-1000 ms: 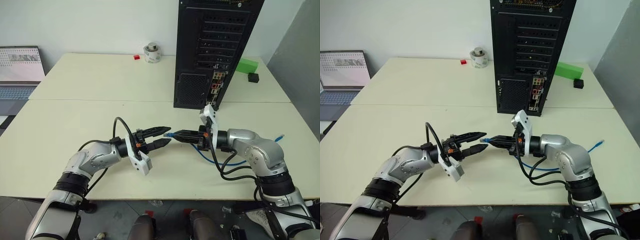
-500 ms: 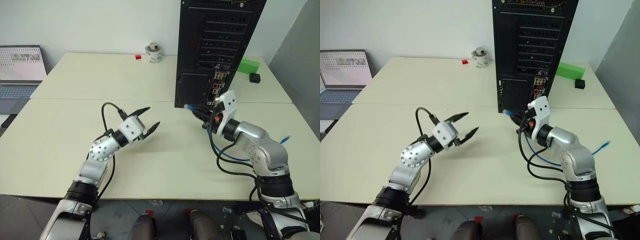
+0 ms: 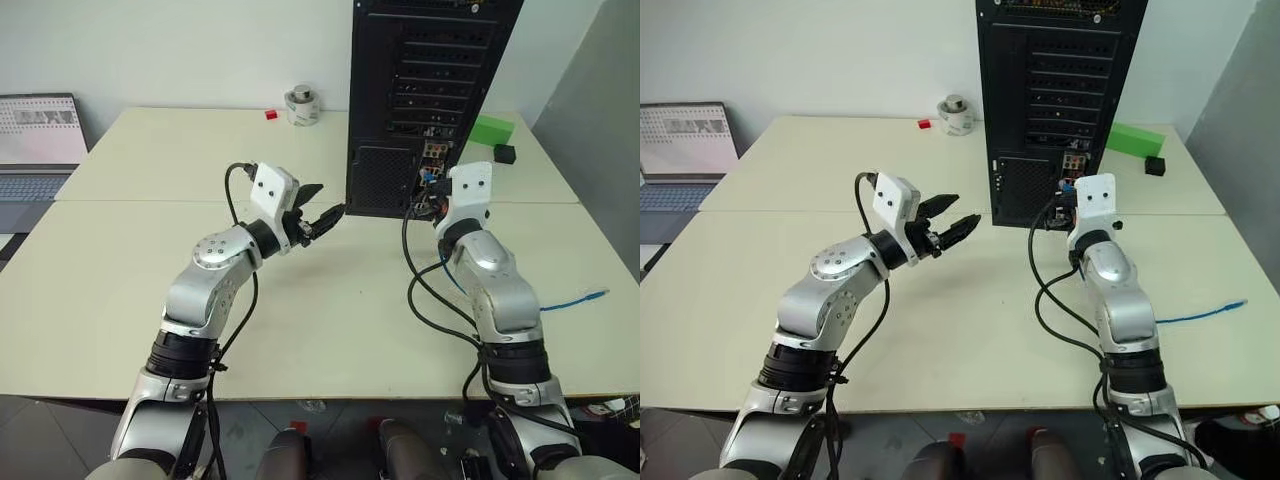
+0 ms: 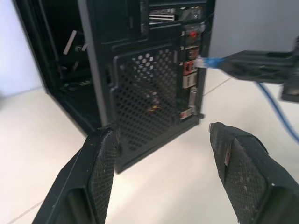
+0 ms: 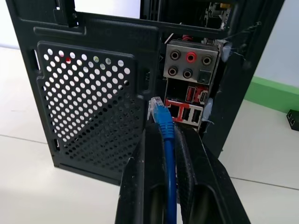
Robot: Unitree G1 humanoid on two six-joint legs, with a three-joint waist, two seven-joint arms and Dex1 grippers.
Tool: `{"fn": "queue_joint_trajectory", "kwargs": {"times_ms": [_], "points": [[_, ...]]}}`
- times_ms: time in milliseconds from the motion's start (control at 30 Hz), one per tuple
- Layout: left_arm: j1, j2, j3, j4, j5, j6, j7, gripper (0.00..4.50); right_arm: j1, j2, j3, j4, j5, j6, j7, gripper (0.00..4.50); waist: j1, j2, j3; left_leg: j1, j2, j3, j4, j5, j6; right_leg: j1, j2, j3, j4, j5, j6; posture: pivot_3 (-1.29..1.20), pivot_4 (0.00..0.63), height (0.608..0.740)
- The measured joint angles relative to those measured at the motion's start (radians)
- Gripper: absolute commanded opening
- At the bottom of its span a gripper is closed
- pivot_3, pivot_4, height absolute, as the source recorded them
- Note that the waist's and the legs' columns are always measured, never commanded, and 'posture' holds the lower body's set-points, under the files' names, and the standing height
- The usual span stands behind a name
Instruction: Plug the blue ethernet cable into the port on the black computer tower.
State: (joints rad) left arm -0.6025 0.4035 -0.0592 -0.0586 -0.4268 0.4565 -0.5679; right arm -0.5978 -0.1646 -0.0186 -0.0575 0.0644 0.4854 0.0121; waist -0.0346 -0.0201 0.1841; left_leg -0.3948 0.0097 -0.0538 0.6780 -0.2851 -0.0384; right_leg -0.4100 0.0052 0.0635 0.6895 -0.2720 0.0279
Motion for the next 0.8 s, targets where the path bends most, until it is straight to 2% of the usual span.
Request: {"fn": "queue_joint_trajectory", "kwargs": {"times_ms": [433,800], "points": [[-0.002,0.026,0.008,-0.006,0.011,0.011,-0.079,3.24,-0.044,0.046,-0.023,0.123,-0.039,-0.068,-0.097,0.00,0.000,0.000,0.000,0.000,0.000,0.001,0.000,0.000,0.000,-0.001,0.000,0.001,0.000,0.000,0.000,0.00,0.150,0.740],[-0.018,0.028,0.008,-0.004,0.033,-0.008,-0.123,3.24,-0.057,0.054,-0.037,0.173,-0.043,-0.098,-0.101,0.00,-0.002,0.000,0.000,0.000,0.000,0.002,0.000,0.000,0.000,-0.001,0.000,0.002,0.001,0.000,0.000,0.00,0.150,0.740]]}}
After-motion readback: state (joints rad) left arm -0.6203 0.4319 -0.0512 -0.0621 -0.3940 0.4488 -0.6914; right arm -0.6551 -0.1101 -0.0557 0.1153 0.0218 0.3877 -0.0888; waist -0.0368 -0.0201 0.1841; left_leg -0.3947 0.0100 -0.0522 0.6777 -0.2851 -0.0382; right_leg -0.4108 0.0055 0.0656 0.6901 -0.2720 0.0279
